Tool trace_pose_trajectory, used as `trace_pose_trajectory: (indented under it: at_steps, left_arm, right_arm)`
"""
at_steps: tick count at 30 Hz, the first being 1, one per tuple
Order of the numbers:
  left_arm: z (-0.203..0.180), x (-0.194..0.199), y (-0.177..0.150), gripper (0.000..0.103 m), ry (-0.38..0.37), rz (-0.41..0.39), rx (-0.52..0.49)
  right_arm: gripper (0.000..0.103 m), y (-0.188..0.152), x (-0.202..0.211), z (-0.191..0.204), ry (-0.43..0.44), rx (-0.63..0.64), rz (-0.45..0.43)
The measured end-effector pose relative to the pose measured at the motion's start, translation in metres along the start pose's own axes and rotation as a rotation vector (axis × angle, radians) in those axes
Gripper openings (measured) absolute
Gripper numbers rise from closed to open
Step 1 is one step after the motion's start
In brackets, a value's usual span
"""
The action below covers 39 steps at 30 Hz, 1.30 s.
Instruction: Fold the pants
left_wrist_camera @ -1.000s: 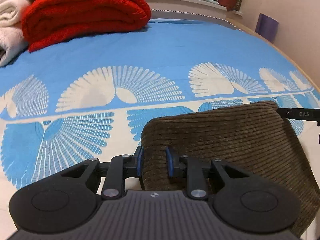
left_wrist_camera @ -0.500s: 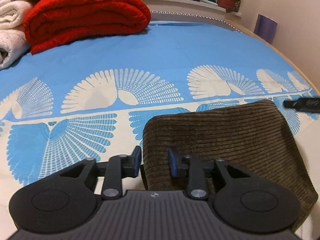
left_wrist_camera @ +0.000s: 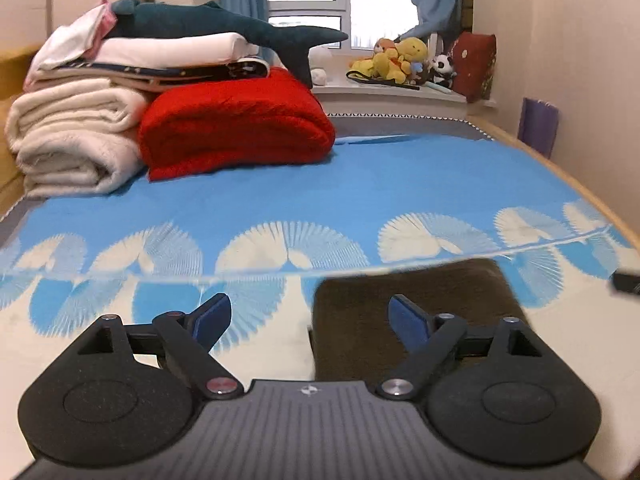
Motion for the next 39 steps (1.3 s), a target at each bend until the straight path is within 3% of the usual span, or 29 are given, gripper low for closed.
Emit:
trace_pose_trajectory:
  at_steps: [2,5,7,8,13,18,39]
  left_arm:
    - [-0.01,0.02,-0.021,0.102,-0.018,0.033,0.053]
    - [-0.026,0.026,-0.066,0.103,-0.044,0.134,0.089]
    - [-0.038,0.014,-0.086,0.102,-0.017,0.26,0.079]
    - [-0.041,0.012,-0.09,0.102,-0.016,0.271,0.097]
    - [-0.048,0.004,-0.081,0.102,0.034,0.207,0.06]
    - [-0.035,-0.015,-0.073,0.102,0.021,0.232,0.139]
    - [-0.046,-0.019,-0.075,0.102,-0.008,0.226,0.099]
  right_arm:
    - [0.102,-0.023,0.017,-0.003,0.01,-0.016,0.021]
    - [0.102,-0.059,0.028,-0.002,0.019,0.003,0.09]
    - [0.102,-0.076,0.029,0.002,0.008,0.036,0.177]
    - [0.102,-0.08,0.03,0.005,0.018,0.046,0.192]
    - [0.102,-0.084,0.031,0.019,0.028,0.128,0.17]
    - [0.102,-0.08,0.017,0.031,0.002,0.149,0.178]
    - [0.102,-0.081,0.014,0.047,-0.008,0.149,0.146]
Point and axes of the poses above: each gripper's, at about its wrist camera, not at the fingertips, and x roughly against the way its jaws point, z to its left, y to its top, the point moved 1 cm from there along -x, roughly the way its jaws point, and after that the axes turned 11 degrees about -y, right-handed, at the moved point
